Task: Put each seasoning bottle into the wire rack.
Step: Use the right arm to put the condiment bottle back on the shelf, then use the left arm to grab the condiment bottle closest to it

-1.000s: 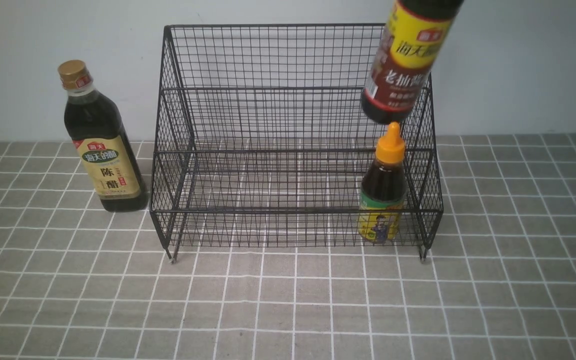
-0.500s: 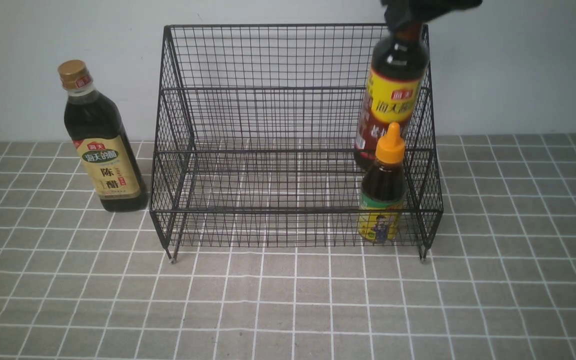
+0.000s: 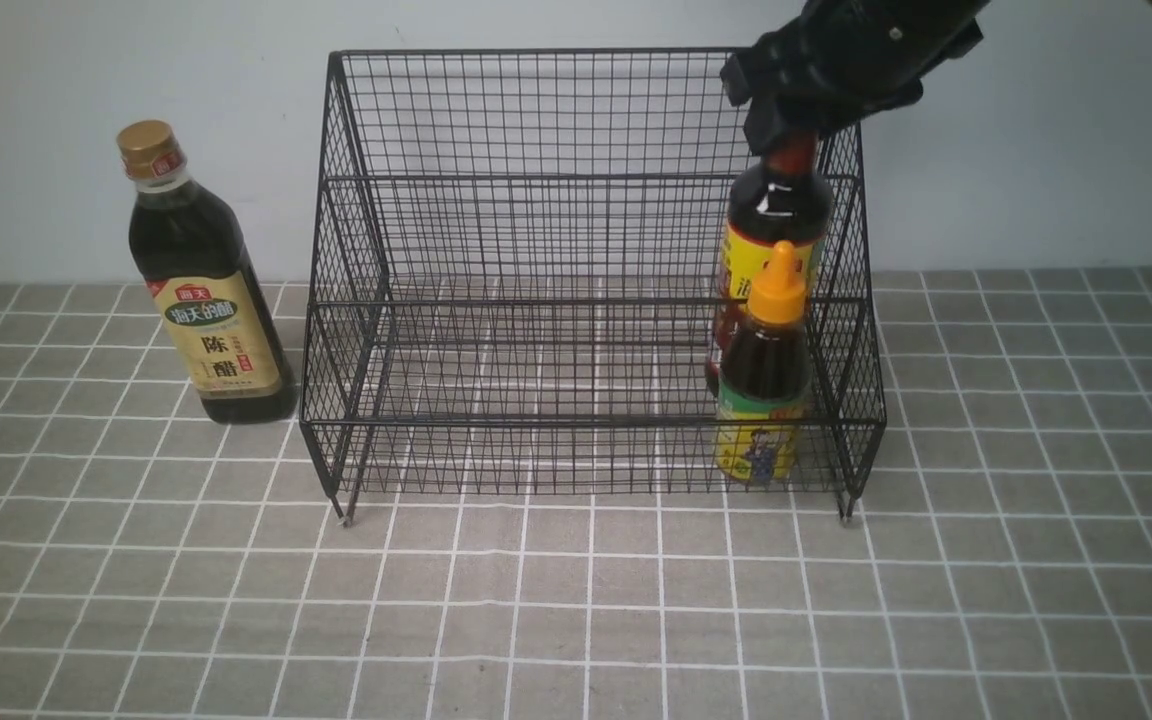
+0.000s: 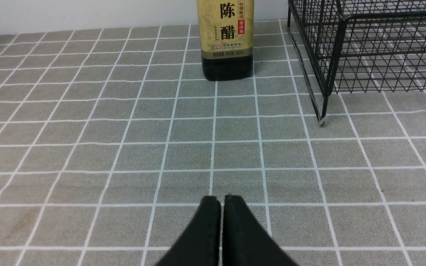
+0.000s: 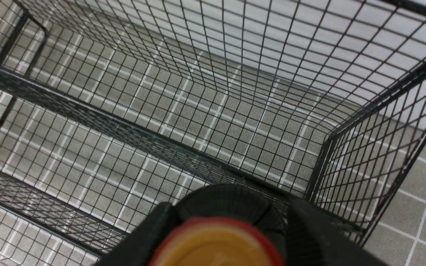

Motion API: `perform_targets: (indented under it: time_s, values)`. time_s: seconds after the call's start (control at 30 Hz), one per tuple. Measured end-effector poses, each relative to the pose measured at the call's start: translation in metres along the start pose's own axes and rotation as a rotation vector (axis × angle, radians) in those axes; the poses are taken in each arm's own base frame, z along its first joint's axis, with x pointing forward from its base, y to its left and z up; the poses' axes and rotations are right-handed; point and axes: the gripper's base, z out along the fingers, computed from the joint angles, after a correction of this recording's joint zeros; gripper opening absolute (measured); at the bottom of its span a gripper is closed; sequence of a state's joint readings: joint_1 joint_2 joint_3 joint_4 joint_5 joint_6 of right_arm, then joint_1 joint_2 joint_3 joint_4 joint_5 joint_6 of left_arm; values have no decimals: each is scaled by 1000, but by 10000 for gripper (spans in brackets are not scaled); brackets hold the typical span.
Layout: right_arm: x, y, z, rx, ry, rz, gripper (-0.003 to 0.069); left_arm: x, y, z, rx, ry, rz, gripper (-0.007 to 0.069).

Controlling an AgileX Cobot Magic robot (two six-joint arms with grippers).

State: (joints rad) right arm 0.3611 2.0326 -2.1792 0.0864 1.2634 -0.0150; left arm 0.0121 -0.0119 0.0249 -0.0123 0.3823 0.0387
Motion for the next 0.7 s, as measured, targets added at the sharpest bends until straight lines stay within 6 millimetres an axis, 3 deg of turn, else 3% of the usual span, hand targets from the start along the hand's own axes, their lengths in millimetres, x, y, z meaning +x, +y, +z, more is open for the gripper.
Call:
perform_targets:
  time_s: [0.13, 0.23, 0.3, 0.33, 0.43, 0.47, 0.53, 0.57, 0.7]
  values:
    - [-1, 0, -10, 2, -18, 2, 458, 0, 0, 0, 0, 0, 0, -7]
    - [-3, 2, -31, 4, -58, 0, 477, 0, 0, 0, 0, 0, 0, -7]
    - [-5, 2, -63, 21, -119, -10, 480, 0, 0, 0, 0, 0, 0, -7]
    - [-5, 2, -69, 23, -130, -11, 480, 0, 0, 0, 0, 0, 0, -7]
    - [-2, 3, -131, 56, -247, -26, 477, 0, 0, 0, 0, 0, 0, -7]
    - [-2, 3, -131, 59, -247, -27, 476, 0, 0, 0, 0, 0, 0, -7]
    - [9, 5, -191, 70, -363, -33, 426, 0, 0, 0, 0, 0, 0, -7]
    - [10, 5, -195, 71, -371, -33, 421, 0, 0, 0, 0, 0, 0, -7]
    - [37, 10, -274, 67, -530, -15, 237, 0, 0, 0, 0, 0, 0, -7]
